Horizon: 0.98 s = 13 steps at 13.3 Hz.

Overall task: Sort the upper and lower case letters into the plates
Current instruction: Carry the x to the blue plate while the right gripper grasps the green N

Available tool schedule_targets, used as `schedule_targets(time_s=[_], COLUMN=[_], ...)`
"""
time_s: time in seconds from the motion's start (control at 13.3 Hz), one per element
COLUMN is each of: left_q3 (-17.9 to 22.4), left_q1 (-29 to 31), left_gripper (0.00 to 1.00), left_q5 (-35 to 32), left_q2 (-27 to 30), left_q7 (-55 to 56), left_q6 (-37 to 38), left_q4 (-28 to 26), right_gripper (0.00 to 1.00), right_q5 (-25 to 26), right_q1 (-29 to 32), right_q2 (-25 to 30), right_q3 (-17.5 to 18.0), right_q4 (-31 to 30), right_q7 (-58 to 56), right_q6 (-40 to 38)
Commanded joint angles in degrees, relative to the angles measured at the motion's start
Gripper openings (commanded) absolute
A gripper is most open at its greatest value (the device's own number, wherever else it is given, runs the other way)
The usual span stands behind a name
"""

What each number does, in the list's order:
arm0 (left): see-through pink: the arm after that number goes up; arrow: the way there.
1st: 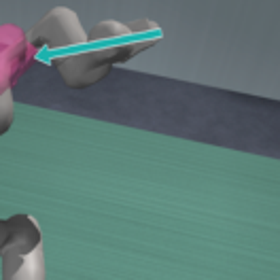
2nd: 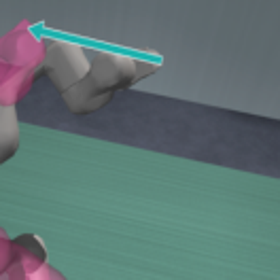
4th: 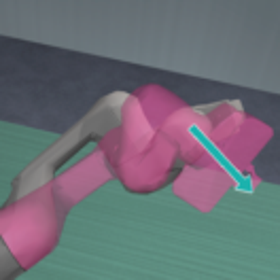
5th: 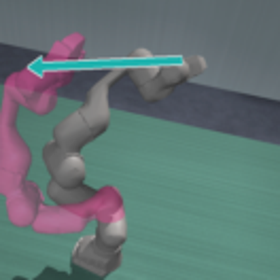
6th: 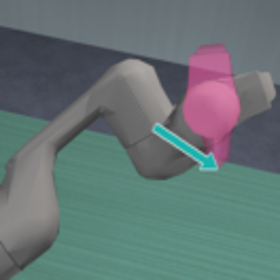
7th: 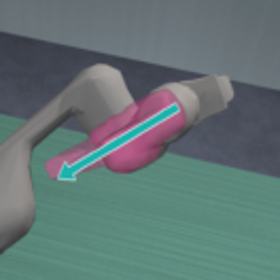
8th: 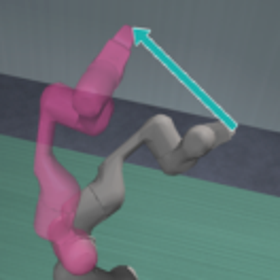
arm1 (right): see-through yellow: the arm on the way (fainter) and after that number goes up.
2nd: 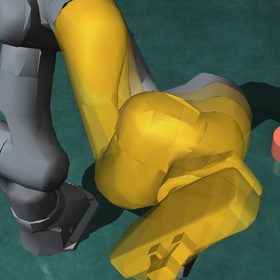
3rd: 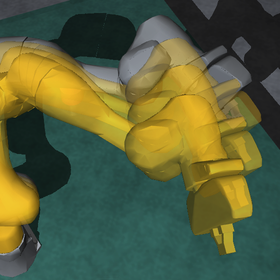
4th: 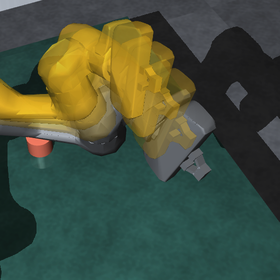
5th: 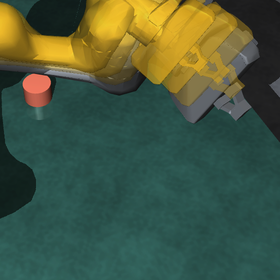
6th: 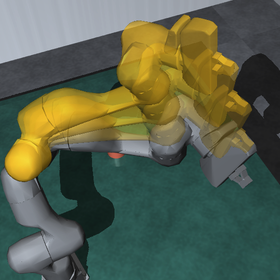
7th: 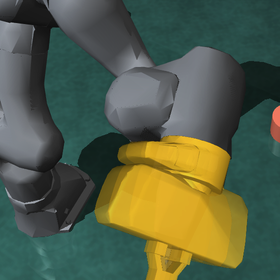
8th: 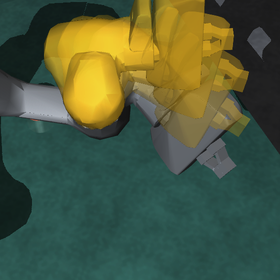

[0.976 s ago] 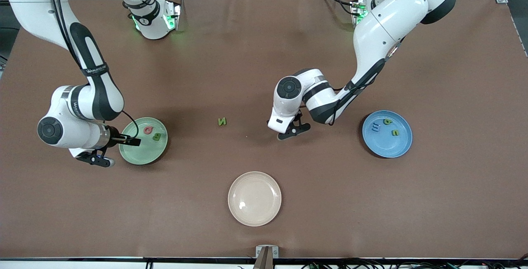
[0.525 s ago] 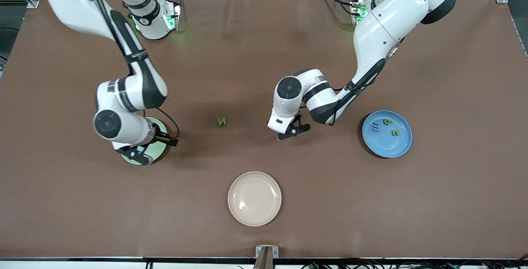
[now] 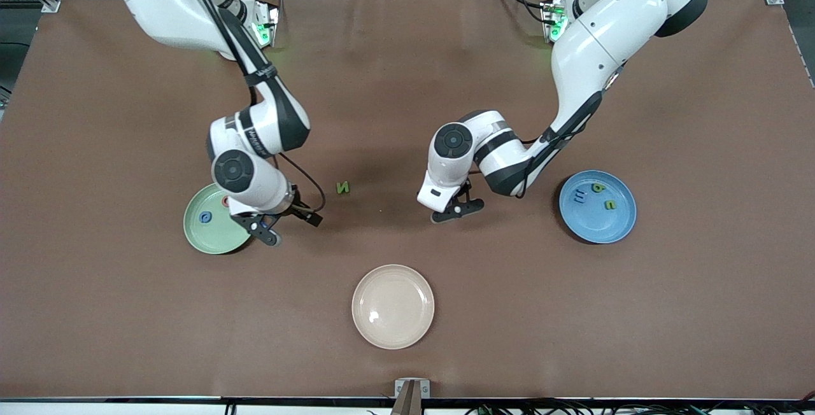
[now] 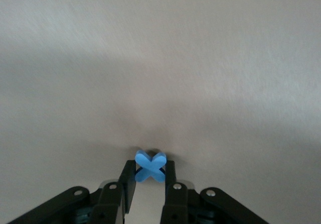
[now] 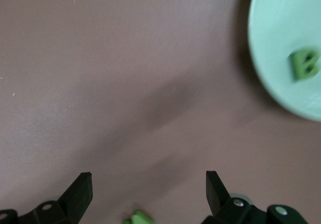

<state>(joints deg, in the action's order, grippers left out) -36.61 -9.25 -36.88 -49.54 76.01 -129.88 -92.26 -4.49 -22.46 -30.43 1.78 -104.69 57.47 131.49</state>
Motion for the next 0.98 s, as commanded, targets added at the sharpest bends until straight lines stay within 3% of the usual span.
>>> schedule_targets(time_s=[0.0, 0.23, 0.6, 0.9], left_q3=[-1.1, -6.6, -21.2, -23.5], left_q1=[2.8, 12.5, 38.4, 50.5], left_gripper=[0.01, 0.01, 0.0, 0.0], left_q5=[0.0, 0.0, -0.4, -3.2], left_q2=[4.8, 7.3, 10.9, 12.4], left_q7=[-5.3, -10.9, -27.4, -38.3], left_q6=[4.8, 6.4, 11.9, 11.9], left_q4=[-1.0, -4.7, -15.4, -21.4], right_gripper=[1.0, 1.0, 1.0, 1.0], right_q5=[0.2, 1.1, 1.0, 1.0], right_q1=[-2.1, -5.0, -8.0, -9.8], right_q2=[-0.1, 0.0, -0.1, -0.1], right_q3=[-0.5, -0.4, -0.2, -0.2], right_q4=[-3.5, -6.2, -13.6, -14.0], right_q7=[3.9, -9.8, -25.1, -26.0], right_q6=[3.6, 6.5, 19.7, 19.6])
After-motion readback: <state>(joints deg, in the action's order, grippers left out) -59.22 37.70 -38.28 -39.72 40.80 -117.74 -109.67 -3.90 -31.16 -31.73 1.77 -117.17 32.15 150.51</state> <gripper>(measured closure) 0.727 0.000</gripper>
